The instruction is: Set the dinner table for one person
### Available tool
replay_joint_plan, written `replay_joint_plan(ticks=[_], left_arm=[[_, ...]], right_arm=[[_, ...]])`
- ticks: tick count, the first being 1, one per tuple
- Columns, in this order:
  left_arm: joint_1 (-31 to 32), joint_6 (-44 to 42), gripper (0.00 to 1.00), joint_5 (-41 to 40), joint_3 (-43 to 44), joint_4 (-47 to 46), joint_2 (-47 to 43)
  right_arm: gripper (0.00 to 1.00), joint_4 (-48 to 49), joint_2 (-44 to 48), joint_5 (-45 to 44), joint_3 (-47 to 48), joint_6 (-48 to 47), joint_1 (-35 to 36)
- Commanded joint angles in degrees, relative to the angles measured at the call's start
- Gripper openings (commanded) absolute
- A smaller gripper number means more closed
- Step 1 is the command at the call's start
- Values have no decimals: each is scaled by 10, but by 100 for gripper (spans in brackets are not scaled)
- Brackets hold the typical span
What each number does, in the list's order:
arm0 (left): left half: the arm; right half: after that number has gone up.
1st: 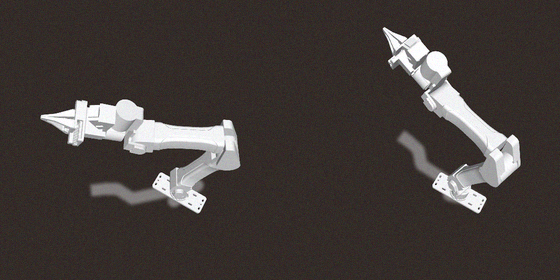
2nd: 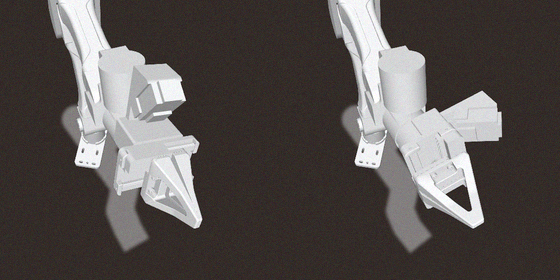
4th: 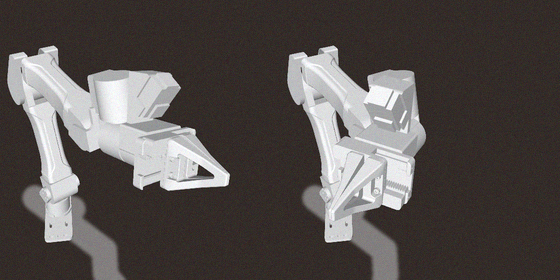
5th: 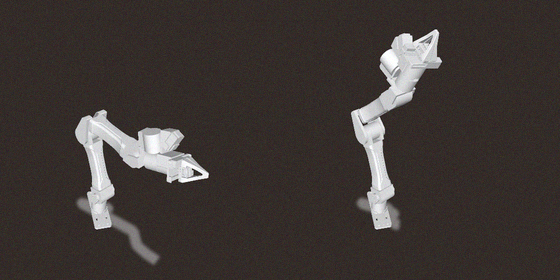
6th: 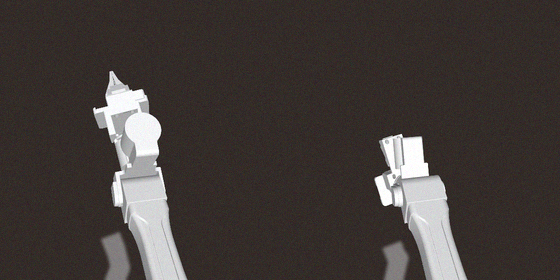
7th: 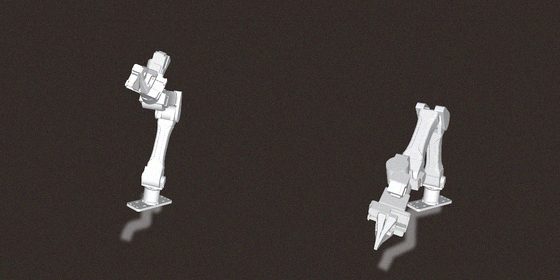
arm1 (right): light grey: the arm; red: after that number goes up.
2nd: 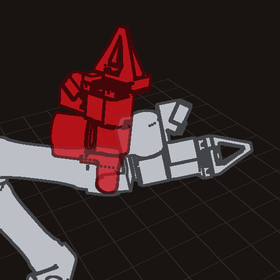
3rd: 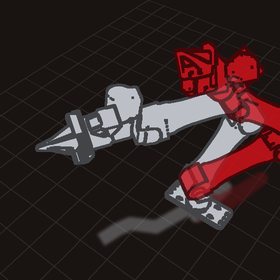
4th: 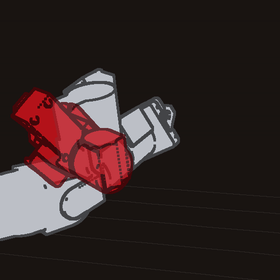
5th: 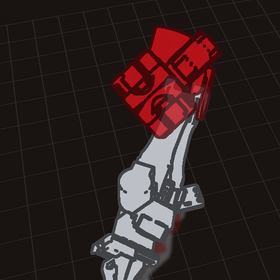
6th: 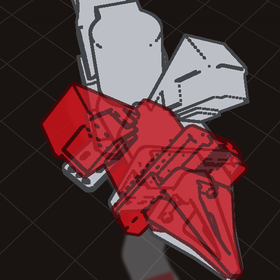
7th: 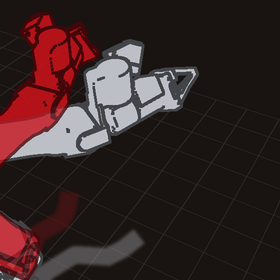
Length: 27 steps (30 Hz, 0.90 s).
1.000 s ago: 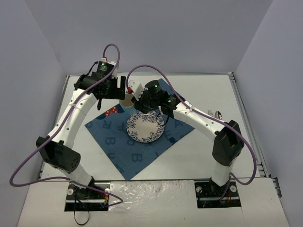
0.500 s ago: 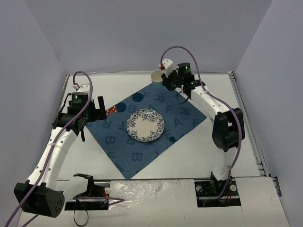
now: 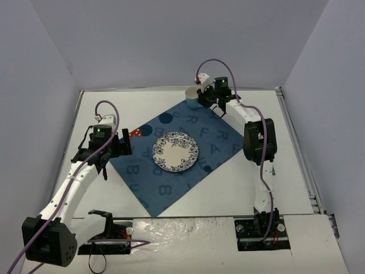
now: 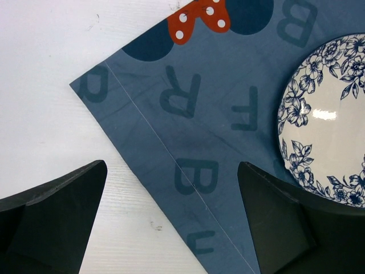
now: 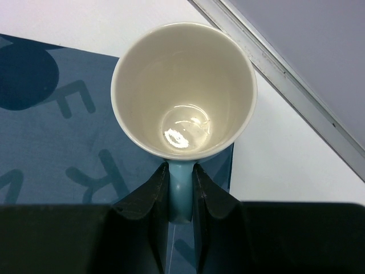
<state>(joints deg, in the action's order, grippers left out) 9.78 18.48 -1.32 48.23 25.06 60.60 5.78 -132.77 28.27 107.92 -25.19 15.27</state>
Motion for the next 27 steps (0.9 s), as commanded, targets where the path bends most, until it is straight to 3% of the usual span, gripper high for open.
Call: replay_joint_plan(ticks=[1,19,21,27], left_arm=[[-2,-9,97,-9,3,-45,-8],[-3,-15,97,4,8,-49,11],[-3,-16,97,4,8,-50,10],[-3,-16,97,7,22,-34,3]], right_arm=[[0,91,25,50,61,2,-5],[2,103,12,50,3,23,-18],[11,103,11,51,-1,26,-19],[55,103,54,35,-42,40,-30]])
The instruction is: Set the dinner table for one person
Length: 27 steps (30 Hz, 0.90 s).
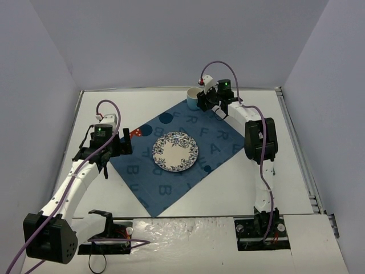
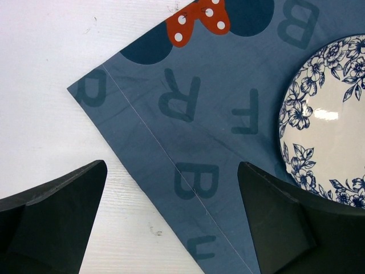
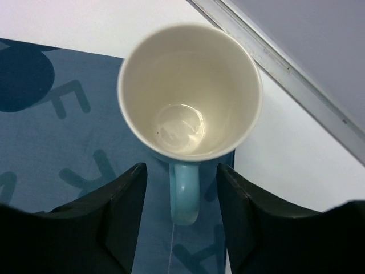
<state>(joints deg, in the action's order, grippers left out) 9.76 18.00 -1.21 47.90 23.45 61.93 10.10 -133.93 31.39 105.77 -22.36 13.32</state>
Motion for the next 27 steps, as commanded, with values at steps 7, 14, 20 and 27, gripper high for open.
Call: replay_joint_plan(ticks=[7,14,20,27], left_arm=[[-3,-29,97,2,72,32,-20],[1,-44,97,3,57,34,-35],[10,-46,97,-15,54,46,-34],[11,-45,97,-26,62,56,-27]], right_arm=[[75,28,231,-95,-148,84,-52],[75,4,350,-221,-327,238,-128],[71,-42,419,-266,-440,290,-204],[66,-90,449,-262,-497,278,-229]])
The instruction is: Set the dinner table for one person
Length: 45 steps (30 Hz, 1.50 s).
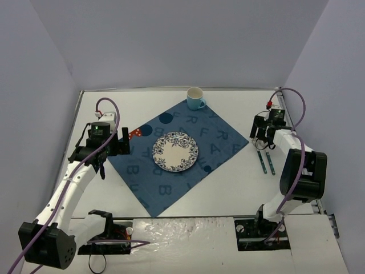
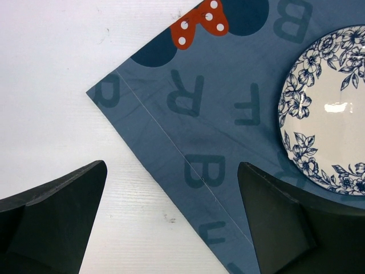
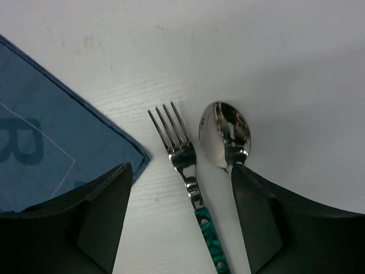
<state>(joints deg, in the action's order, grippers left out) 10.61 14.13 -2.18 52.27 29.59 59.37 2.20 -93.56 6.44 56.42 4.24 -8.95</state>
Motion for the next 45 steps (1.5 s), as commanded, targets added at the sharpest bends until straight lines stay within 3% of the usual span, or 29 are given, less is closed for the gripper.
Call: replay_joint_plan(ticks=[1,11,22,41,45], left_arm=[[2,-6,97,-15,18,-5,-1],[2,-8,97,-25,20,-2,0],[2,-10,97,-27,20,1,0],[2,-17,97,-41,22,4,-2],[2,-18,97,-43,22,5,-2]], right_arm=[[66,-13,46,-13,-9,19,-11],[54,-67,46,8,-25,13,-30],[52,-83,38,-32,-26,-2,-51],[39,-83,-59,-28,-6,-63,-78],[29,-82,-80,-28,2,-79,-86]])
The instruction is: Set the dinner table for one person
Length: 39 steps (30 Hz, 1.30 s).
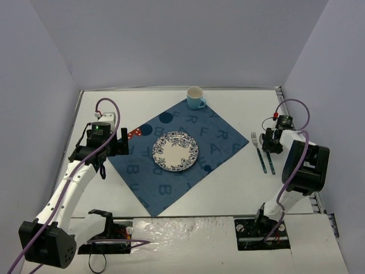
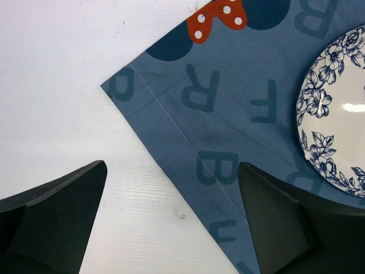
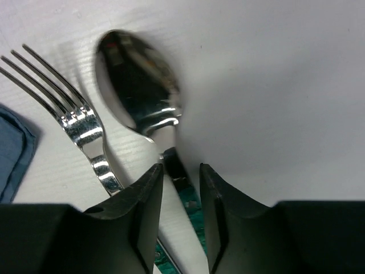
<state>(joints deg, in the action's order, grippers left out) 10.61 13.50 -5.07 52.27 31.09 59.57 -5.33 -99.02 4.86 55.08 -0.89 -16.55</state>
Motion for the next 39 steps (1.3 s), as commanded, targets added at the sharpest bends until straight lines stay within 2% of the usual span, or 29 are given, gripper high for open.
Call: replay_joint_plan(ticks=[1,4,6,9,14,15,20,27,31,39], left_arm=[[2,-12,97,-15,22,-10,-5],[2,-12,97,-17,22,-10,-4],[2,-12,97,-18,22,-10,-4],[2,-11,97,-18,22,-9,-3],[2,-8,97,-19,21,-10,7],[2,-7,97,-18,22,-10,11],[1,-2,97,-14,22,-15,28],[-2,0,97,-18,19,-22,30],[-3,-1,97,-22,14,-28,27],[-4,0,97,-27,13,-27,30]], right_arm=[[22,-7,-27,-14,17,-34,-11],[5,-9,-24,-28,28,-53,-12],[0,-9,-20,-38,39,-70,-12],[0,-17,-21,-51,81,-97,-5],[0,-24,12,-77,162,-135,49],[0,-26,18,-71,175,-140,60],[0,-43,19,17,244,-185,207],[0,-69,-59,82,329,-216,313],[0,-91,-120,117,361,-220,337],[0,-95,-182,121,373,-190,350]])
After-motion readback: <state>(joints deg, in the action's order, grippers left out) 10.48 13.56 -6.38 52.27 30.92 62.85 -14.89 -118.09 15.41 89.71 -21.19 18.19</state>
